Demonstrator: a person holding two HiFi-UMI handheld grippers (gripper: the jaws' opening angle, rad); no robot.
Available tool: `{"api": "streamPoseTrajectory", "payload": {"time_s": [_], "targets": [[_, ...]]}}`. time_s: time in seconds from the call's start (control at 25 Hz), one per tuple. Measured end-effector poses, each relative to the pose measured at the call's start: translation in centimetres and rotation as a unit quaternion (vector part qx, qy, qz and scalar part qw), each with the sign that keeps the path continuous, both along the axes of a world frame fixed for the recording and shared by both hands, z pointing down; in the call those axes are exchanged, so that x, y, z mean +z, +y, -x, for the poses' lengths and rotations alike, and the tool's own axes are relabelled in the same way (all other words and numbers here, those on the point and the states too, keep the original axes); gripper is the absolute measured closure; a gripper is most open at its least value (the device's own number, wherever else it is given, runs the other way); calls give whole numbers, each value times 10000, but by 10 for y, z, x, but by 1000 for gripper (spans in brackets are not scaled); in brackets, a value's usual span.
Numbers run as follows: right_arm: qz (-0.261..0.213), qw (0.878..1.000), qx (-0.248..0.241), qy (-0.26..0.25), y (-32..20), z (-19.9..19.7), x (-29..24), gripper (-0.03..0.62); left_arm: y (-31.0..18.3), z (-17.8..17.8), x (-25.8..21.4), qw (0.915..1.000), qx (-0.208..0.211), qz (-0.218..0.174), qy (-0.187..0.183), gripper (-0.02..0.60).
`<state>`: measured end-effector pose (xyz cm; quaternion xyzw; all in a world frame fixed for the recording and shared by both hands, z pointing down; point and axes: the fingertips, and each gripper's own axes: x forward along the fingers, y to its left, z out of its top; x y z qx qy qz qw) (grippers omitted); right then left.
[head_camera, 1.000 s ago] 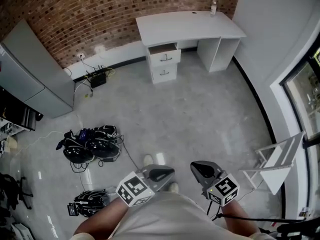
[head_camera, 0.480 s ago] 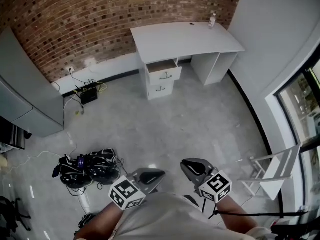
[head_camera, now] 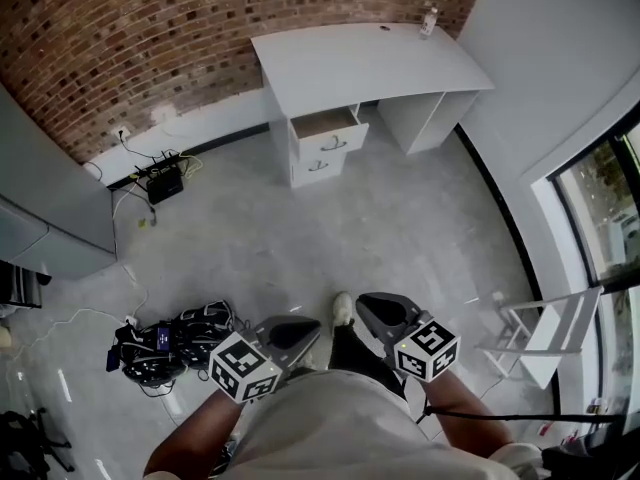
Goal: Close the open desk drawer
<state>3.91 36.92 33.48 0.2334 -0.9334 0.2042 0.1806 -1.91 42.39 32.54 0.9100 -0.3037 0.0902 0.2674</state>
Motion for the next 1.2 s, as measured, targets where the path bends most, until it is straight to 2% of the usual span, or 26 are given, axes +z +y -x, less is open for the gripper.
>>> {"api": "streamPoseTrajectory", "payload": {"time_s": [0.24,0.44,0.52,0.76,0.88,1.04,1.12,1.2], "targets": [[158,9998,5,102,-84,17,26,577,-74,15,8,9999,-125,63,12,578],[18,9995,-4,314,-183,25,50,577,-156,25,13,9991,-310,177,-213,578],[-6,9993,8,380,-225,27,61,577,-192,24,14,9987,-332,228,-307,578],[337,9986,92,408,-332,19,110,577,-296,8,18,9977,-251,251,-584,578],[730,9961,245,428,-374,17,149,577,-334,3,24,9973,-127,236,-679,578],[1310,9889,655,268,-417,14,195,577,-368,1,36,9974,45,363,-627,578],[1727,9802,969,-31,-439,14,215,577,-384,1,45,9974,136,418,-570,578],[2303,9620,1394,-452,-458,16,234,577,-400,4,55,9971,227,450,-567,578]]}}
